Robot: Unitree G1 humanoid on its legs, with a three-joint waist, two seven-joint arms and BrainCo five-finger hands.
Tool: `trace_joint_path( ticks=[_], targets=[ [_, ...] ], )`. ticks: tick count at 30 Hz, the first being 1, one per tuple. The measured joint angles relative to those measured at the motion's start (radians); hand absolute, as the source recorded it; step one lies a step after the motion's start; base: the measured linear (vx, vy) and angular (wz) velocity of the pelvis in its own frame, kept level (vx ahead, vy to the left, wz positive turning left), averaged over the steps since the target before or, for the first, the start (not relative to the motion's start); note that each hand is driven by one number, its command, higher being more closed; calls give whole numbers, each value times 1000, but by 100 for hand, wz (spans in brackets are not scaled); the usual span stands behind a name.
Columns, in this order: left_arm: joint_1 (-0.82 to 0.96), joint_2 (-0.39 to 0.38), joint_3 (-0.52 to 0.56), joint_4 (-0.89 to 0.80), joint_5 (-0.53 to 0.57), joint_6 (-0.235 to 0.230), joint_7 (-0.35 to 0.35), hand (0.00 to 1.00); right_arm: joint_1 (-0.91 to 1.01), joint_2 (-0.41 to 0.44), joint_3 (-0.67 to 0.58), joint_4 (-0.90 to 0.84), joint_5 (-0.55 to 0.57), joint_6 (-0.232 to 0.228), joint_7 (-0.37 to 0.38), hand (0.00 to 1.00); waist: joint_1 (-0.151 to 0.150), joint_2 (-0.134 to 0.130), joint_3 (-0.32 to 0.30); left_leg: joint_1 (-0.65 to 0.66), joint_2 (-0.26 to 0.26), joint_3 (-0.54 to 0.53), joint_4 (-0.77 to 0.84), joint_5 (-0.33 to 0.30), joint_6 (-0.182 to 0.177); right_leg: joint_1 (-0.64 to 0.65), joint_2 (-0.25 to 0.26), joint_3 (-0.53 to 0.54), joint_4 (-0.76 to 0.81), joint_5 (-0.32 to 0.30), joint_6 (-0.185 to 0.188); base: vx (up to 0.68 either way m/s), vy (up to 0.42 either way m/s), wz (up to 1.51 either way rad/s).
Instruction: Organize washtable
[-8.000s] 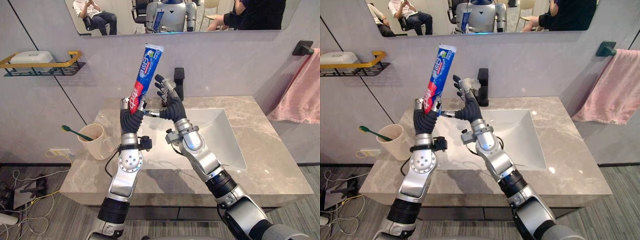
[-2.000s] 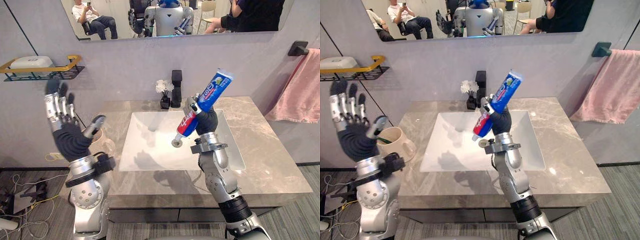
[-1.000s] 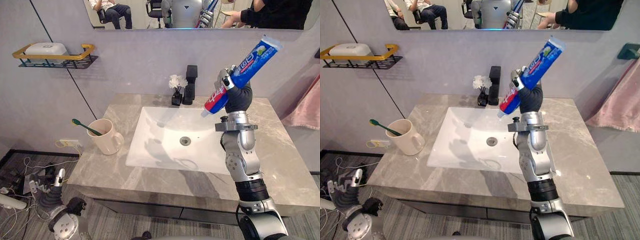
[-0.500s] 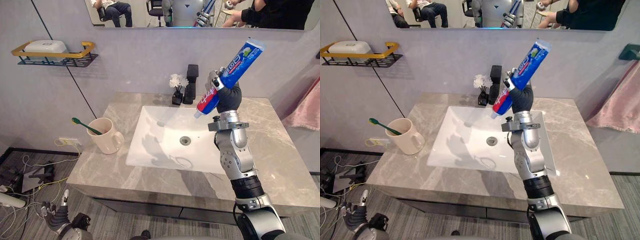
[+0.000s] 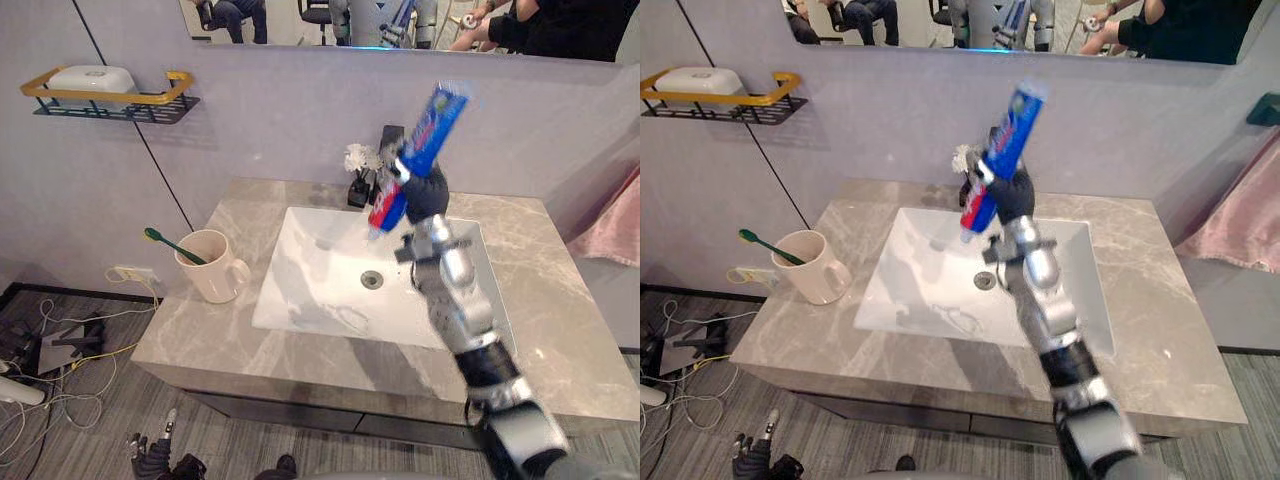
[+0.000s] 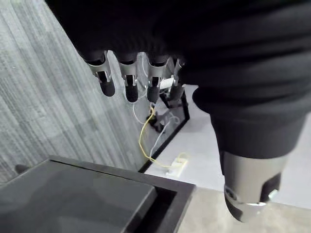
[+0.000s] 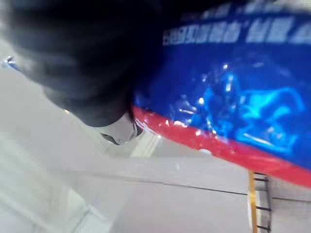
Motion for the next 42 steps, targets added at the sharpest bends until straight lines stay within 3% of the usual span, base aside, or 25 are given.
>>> trace_joint_path(
  ticks=[1,4,7,12,19,25,42],
  targets=[
    [13,-4,-3,28,0,8,-2,0,57,43,0,-55,18,-28,26,100,-18,7,5,1,-3,0,0,-1,1,-1,-3,-1,0,0,1,0,0,0],
    [15,-10,-5,44,0,17,-18,0,114,65,6,-28,15,-25,47,100,-50,25,13,5,-10,-3,0,-2,3,-1,-11,-5,10,-7,3,-71,9,-1],
    [4,-10,-6,44,1,16,-25,0,119,94,6,-15,10,-22,41,100,-47,37,19,4,-9,-6,0,-4,-2,-1,-12,-11,11,-11,-3,-51,-4,5],
    [4,-10,-12,44,1,17,-26,0,114,134,24,-1,-1,-22,24,100,-40,30,15,-4,-12,-23,0,1,3,1,-12,-28,8,-7,4,16,-17,8],
    [3,-7,-73,44,2,17,-45,0,4,135,64,162,-9,12,3,100,-18,26,14,-15,-14,-45,0,1,3,6,-10,-56,6,-7,4,15,-19,9],
    [10,-3,-124,68,2,17,-47,0,-116,123,140,297,-29,52,2,100,20,25,15,-23,-12,-58,4,2,3,8,-7,-68,6,-8,3,-21,-14,6],
    [33,25,-234,94,10,17,-88,0,-412,124,250,584,-82,91,0,100,91,10,34,-56,-14,-128,5,15,-6,18,3,-142,6,-22,1,-5,-22,12]
  ],
)
